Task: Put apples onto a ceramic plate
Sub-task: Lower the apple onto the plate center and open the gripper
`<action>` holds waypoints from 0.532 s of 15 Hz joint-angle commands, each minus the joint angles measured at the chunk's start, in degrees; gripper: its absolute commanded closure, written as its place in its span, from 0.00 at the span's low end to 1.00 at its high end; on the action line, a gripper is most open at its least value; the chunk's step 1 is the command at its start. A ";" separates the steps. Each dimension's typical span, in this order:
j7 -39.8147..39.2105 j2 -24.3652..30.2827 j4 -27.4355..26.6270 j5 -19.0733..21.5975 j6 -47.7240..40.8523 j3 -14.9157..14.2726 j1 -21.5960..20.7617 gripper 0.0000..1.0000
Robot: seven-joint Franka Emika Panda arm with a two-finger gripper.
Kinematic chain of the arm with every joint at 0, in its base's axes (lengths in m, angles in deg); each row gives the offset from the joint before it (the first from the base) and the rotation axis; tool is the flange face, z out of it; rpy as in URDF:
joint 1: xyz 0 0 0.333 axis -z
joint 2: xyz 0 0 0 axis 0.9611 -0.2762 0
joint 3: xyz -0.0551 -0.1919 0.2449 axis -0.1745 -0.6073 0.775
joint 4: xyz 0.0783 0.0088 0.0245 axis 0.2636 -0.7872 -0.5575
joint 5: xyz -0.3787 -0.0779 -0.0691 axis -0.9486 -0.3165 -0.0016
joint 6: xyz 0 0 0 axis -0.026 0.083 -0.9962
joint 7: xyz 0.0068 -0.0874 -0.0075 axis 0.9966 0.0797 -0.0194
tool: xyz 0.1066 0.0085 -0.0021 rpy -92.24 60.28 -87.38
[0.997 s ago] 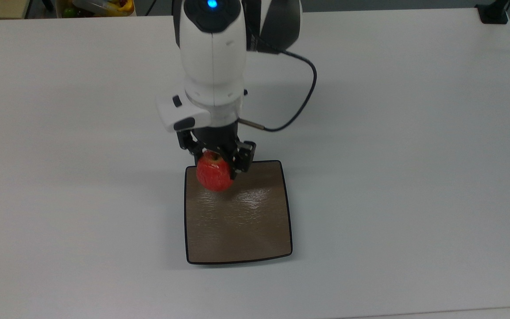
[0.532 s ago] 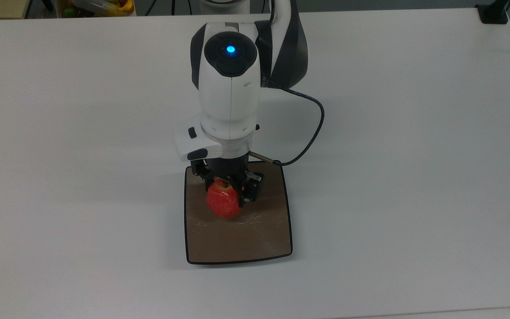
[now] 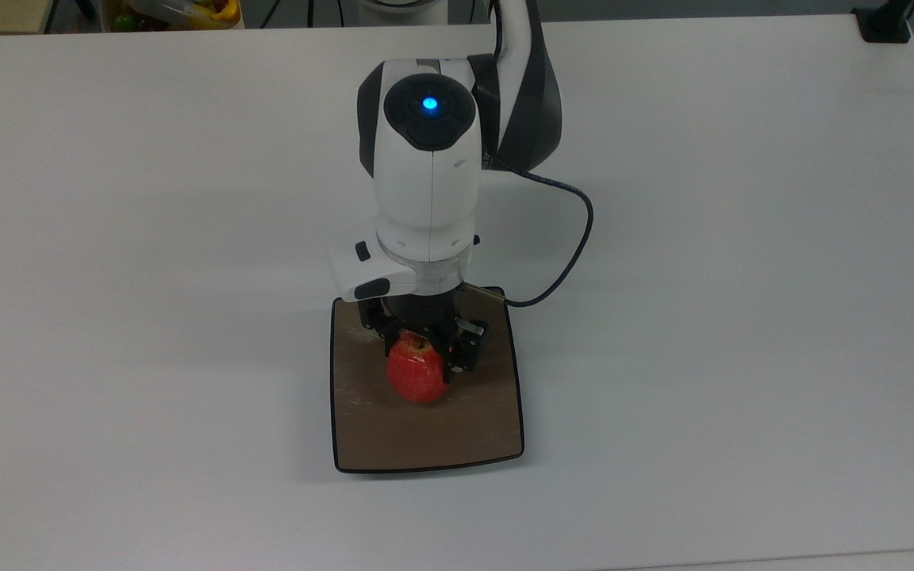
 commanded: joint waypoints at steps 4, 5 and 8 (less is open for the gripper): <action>0.63 -1.59 -0.29 -1.85 2.49 -0.15 -1.08 0.34; 0.45 -1.59 -0.38 -1.94 2.58 -0.15 -1.08 0.29; 0.45 -1.50 -0.55 -2.73 2.58 -0.15 -1.08 0.18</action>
